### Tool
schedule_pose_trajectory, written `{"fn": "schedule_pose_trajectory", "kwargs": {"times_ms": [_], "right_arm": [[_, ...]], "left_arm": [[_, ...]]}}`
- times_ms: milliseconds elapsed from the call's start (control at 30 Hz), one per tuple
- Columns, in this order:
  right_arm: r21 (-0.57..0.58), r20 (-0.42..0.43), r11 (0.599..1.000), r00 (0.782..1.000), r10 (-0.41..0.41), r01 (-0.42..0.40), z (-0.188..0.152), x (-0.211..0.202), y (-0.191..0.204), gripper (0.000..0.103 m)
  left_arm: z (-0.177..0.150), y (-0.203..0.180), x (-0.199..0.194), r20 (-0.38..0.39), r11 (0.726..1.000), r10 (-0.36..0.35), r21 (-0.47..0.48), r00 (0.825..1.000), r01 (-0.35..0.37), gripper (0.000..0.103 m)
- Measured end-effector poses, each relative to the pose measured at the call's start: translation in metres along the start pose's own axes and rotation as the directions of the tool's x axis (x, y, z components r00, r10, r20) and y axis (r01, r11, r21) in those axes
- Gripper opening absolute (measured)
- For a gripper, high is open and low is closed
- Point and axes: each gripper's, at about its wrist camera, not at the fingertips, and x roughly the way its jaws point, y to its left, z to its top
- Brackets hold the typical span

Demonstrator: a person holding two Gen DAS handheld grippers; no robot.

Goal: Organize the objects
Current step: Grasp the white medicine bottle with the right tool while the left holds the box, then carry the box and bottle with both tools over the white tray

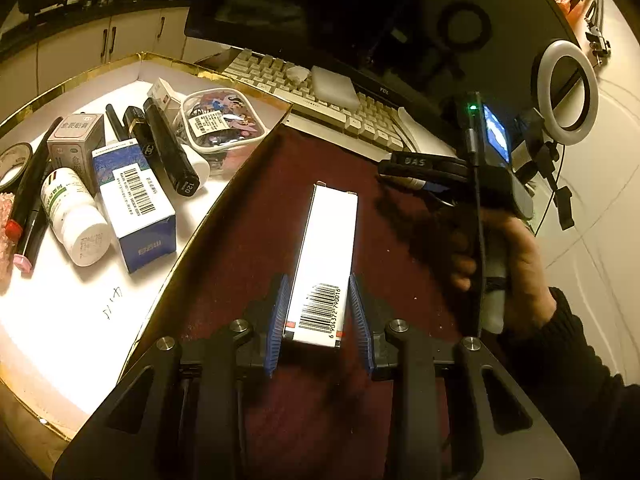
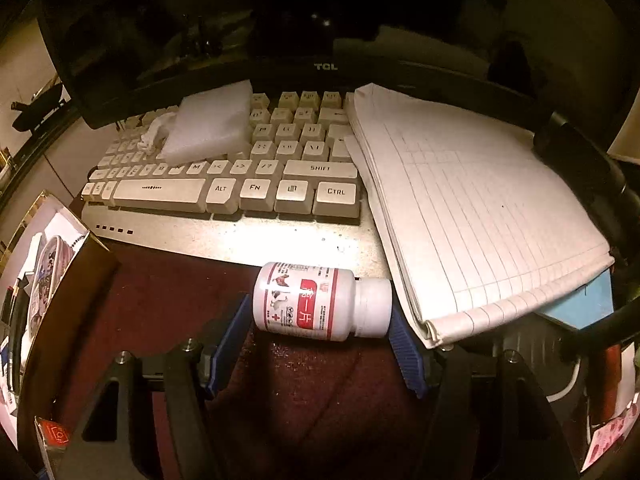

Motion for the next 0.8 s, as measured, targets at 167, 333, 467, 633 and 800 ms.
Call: {"fn": "schedule_pose_trajectory", "kwargs": {"times_ms": [167,333,467,633,800], "right_arm": [[0.037,-0.017,0.995,0.995,0.098,-0.097,-0.007,-0.013,-0.004,0.063],[-0.009,-0.027,0.962,0.962,0.271,-0.271,-0.03,-0.032,0.011,0.063],[-0.08,-0.018,0.928,0.932,0.363,-0.363,-0.038,-0.036,0.026,0.063],[-0.12,-0.015,0.903,0.91,0.414,-0.413,-0.039,-0.039,0.036,0.063],[-0.125,-0.02,0.89,0.898,0.439,-0.438,-0.039,-0.038,0.04,0.063]], "left_arm": [[0.001,0.001,0.003,-0.005,1.0,0.004,-0.006,1.0,-0.004,0.03],[0.003,0.0,0.001,0.003,1.0,-0.013,-0.014,1.0,0.013,0.03],[0.006,-0.003,-0.005,0.023,1.0,-0.021,-0.004,1.0,0.021,0.03],[0.013,0.003,-0.019,0.064,0.999,-0.034,-0.016,0.997,0.035,0.03],[0.025,0.01,-0.032,0.108,0.998,-0.05,-0.034,0.993,0.054,0.03]]}}
